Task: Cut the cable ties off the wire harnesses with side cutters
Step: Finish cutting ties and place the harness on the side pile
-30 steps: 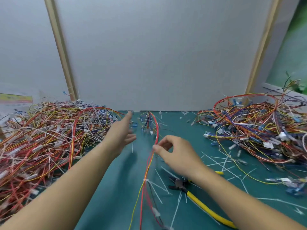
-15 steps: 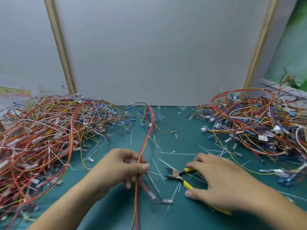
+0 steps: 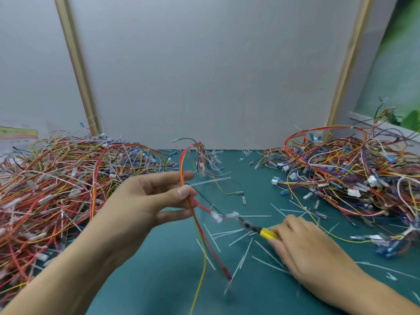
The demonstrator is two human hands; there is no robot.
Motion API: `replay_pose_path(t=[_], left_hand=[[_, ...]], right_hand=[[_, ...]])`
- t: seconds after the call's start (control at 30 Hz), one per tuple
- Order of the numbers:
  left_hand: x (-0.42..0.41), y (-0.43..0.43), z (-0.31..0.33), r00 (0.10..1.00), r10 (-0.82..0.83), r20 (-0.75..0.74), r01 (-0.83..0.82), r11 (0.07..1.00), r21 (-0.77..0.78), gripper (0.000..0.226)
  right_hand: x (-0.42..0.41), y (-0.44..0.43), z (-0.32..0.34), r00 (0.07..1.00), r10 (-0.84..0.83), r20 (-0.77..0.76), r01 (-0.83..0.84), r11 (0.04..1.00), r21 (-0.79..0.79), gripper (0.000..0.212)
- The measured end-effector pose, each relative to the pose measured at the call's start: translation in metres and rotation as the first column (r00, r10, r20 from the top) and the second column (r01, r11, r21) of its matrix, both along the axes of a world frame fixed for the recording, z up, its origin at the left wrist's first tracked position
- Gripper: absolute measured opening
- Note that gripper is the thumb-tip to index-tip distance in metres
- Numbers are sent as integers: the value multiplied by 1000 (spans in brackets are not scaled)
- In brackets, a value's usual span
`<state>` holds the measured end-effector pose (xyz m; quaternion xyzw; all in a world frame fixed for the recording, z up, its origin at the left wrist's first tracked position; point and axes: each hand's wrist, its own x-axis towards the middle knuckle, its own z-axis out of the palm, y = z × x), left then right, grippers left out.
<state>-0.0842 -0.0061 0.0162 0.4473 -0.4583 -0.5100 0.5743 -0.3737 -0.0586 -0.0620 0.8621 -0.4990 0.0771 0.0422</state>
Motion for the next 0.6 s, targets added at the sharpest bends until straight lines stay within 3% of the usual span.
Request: replay_pose_path(t=[0.07, 0.13, 0.2, 0.4, 0.6], left_hand=[[-7, -18, -3, 999, 25, -35, -25, 1000, 16, 32], [-15, -34, -10, 999, 28, -34, -26, 999, 37, 27], [-20, -48, -18, 1000, 17, 0, -17, 999, 30, 27], [-27, -67, -42, 1000, -6, -3, 6, 996, -89, 36], [-27, -66, -54, 998, 56, 40, -49, 986, -162, 39]], right_hand=[[2, -5, 7, 952, -52, 301, 30, 997, 76, 55], [6, -8, 16, 772, -80, 630, -4, 991, 131, 47], [17, -9, 28, 629, -89, 772, -45, 988, 151, 48], [49, -2, 33, 626, 15, 780, -206, 967, 147, 48], [51, -3, 17, 670, -76, 738, -197, 941, 276, 55]])
